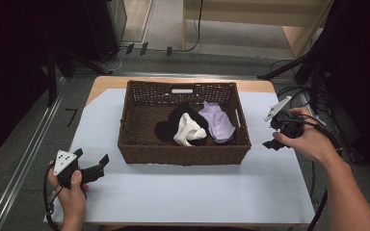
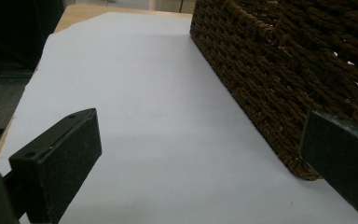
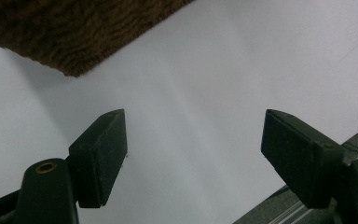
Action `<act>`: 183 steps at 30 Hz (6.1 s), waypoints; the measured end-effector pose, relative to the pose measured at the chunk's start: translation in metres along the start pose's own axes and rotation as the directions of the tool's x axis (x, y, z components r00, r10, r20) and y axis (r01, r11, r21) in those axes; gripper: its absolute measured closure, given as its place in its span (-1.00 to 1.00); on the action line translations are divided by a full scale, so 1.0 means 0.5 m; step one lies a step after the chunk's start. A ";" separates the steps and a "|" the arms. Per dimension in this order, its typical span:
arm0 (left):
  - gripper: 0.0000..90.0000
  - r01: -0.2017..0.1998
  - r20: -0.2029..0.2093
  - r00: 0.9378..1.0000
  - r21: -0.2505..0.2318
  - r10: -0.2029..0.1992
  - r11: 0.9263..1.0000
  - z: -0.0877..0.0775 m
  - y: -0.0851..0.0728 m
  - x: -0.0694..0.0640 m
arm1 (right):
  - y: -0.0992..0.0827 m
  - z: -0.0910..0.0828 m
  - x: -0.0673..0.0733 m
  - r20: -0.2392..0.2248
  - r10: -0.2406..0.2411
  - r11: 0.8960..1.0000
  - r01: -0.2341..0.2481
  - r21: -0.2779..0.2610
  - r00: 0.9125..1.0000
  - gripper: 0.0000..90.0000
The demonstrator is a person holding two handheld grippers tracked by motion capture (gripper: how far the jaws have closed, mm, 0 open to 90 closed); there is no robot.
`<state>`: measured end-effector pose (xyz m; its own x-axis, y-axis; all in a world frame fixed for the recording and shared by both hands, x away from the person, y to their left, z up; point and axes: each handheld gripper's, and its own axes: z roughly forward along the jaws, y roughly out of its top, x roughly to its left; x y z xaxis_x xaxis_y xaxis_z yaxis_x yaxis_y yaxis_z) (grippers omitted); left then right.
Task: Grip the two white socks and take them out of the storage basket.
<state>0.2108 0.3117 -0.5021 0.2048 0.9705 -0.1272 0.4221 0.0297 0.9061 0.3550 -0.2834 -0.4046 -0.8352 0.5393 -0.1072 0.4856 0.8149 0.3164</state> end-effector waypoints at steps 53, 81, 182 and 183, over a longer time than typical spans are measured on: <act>-1.00 -0.027 -0.004 1.000 0.014 0.028 1.000 0.003 0.000 -0.004 | 0.308 0.046 0.127 -0.063 -0.249 0.968 0.250 0.009 0.966 -0.37; -1.00 -0.018 -0.003 1.000 0.027 0.018 0.999 0.005 0.002 -0.003 | 0.399 0.159 0.200 -0.129 -0.339 0.938 0.345 0.025 0.932 -0.37; -1.00 -0.015 0.009 1.000 0.031 0.015 0.999 0.006 0.002 -0.001 | 0.378 0.133 0.159 -0.020 -0.103 0.986 0.105 0.127 0.994 -0.70; -1.00 -0.015 0.008 1.000 0.031 0.014 0.999 0.007 0.002 -0.001 | 0.369 0.155 0.153 -0.009 -0.086 0.984 0.087 0.156 0.996 -0.70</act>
<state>0.2141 0.3104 -0.5023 0.2183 0.9688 -0.1177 0.4464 0.0080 0.8948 0.4009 -0.0752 -0.4276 -0.8762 0.4652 -0.1258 0.4458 0.8816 0.1552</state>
